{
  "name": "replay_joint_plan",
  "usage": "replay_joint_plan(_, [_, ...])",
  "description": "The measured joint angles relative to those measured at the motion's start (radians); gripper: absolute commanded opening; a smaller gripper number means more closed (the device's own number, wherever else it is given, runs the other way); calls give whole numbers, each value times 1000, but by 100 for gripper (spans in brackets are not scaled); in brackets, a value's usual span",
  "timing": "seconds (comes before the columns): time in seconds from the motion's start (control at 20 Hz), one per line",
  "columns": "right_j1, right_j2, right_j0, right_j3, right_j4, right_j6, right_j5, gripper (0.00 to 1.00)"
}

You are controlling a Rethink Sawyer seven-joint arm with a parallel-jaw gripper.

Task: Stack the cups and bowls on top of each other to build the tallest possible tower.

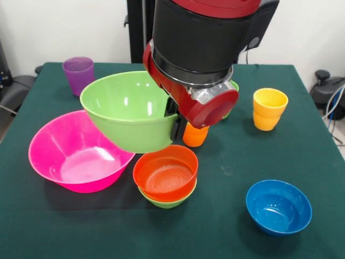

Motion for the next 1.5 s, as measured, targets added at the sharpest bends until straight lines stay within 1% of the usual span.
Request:
replay_joint_plan(0.45, [58, -33, 0, -32, 66, 0, -3, 0])
replay_joint_plan(1.05, [129, -83, 1, -48, 137, 0, -49, 0])
replay_joint_plan(1.5, [155, -132, 1, -49, 176, 0, -50, 0])
